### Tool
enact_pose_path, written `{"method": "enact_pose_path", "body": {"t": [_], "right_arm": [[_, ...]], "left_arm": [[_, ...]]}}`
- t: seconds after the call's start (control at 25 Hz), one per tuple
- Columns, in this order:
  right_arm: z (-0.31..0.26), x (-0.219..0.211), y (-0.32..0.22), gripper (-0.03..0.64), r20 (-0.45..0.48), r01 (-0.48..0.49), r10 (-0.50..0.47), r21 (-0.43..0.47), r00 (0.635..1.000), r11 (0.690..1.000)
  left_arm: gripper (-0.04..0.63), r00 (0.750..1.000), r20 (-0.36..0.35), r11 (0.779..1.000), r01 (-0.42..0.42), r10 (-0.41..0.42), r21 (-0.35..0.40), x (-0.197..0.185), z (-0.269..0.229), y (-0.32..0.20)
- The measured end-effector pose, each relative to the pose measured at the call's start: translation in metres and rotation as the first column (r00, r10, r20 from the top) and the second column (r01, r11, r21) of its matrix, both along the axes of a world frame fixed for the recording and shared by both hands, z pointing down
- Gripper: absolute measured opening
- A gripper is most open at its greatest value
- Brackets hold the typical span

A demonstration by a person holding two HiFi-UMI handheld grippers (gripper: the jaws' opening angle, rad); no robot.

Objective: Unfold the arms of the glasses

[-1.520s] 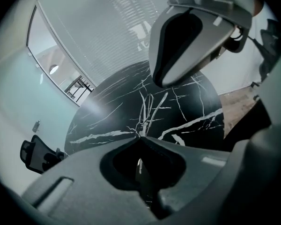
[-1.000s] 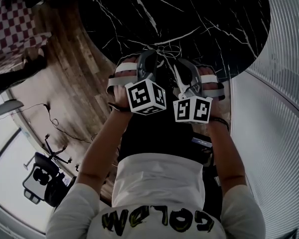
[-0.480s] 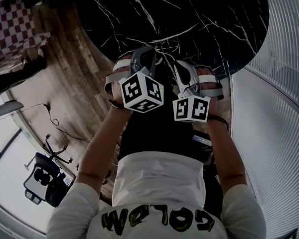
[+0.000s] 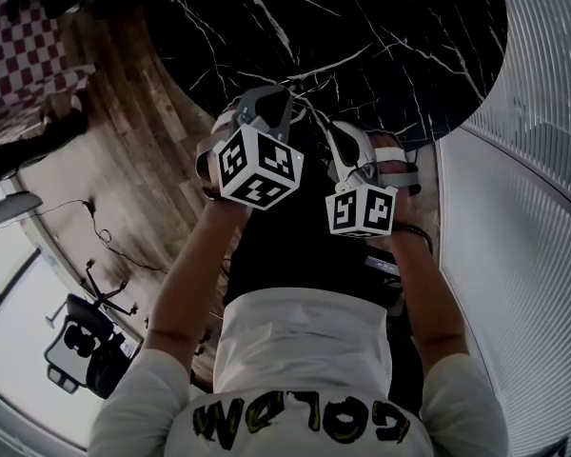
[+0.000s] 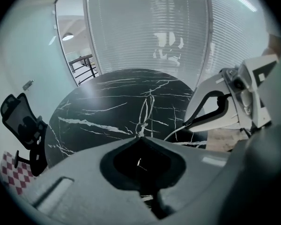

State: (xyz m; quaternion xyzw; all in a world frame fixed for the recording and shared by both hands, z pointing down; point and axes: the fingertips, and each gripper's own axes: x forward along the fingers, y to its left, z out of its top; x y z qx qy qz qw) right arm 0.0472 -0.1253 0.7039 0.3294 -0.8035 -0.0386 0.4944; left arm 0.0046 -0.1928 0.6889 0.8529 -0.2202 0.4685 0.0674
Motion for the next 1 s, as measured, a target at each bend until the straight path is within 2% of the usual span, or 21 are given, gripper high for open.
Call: {"method": "enact_pose_path", "body": {"t": [0.36, 0.76, 0.88, 1.0], "right_arm": [[-0.004, 0.001, 0.011, 0.014, 0.053, -0.053, 0.054, -0.034, 0.997, 0.998], [-0.009, -0.001, 0.015, 0.017, 0.122, -0.144, 0.158, -0.117, 0.98, 0.983], [-0.008, -0.004, 0.018, 0.02, 0.16, -0.176, 0.203, -0.17, 0.966, 0.97], [-0.008, -0.005, 0.02, 0.021, 0.215, -0.241, 0.296, -0.251, 0.931, 0.938]], "left_arm": [[0.002, 0.998, -0.042, 0.998, 0.034, -0.036, -0.043, 0.003, -0.007, 0.003], [0.002, 0.993, -0.071, 0.995, 0.095, -0.095, -0.004, 0.003, -0.012, -0.005], [0.002, 0.989, -0.084, 0.993, 0.119, -0.119, -0.005, 0.002, -0.011, -0.007], [0.002, 0.986, -0.089, 0.99, 0.14, -0.14, -0.004, 0.001, -0.009, -0.008]]}}
